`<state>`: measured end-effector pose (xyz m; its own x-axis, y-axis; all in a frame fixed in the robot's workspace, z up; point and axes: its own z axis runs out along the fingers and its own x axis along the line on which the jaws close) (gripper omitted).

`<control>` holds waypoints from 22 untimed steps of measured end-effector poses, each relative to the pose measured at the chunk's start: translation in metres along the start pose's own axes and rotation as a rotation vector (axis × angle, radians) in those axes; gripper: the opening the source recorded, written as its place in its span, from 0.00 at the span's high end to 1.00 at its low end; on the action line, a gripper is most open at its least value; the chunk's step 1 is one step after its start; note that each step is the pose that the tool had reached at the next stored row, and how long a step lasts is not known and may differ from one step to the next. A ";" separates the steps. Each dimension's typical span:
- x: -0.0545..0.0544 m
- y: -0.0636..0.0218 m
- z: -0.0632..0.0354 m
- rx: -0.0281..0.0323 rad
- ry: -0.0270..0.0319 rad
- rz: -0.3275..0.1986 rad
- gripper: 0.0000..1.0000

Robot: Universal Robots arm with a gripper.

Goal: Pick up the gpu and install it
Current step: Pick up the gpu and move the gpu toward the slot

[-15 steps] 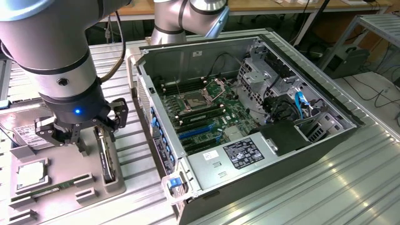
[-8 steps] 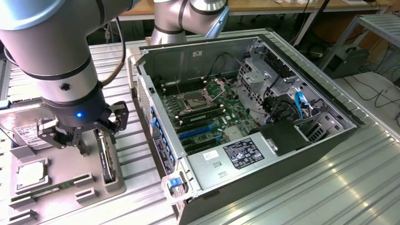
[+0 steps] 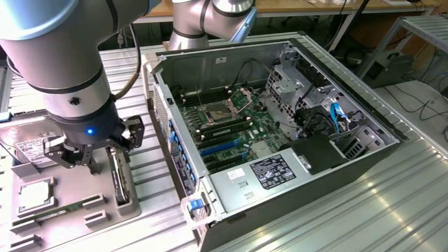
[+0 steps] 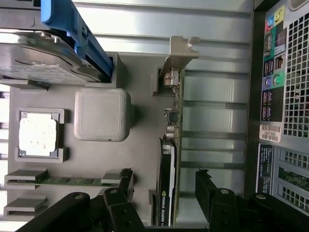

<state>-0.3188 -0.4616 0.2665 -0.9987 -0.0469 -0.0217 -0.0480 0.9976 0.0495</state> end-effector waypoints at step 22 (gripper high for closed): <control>-0.003 -0.0001 0.0257 0.0015 0.0003 0.000 0.37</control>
<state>-0.3156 -0.4602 0.2409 -0.9987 -0.0470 -0.0215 -0.0480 0.9977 0.0480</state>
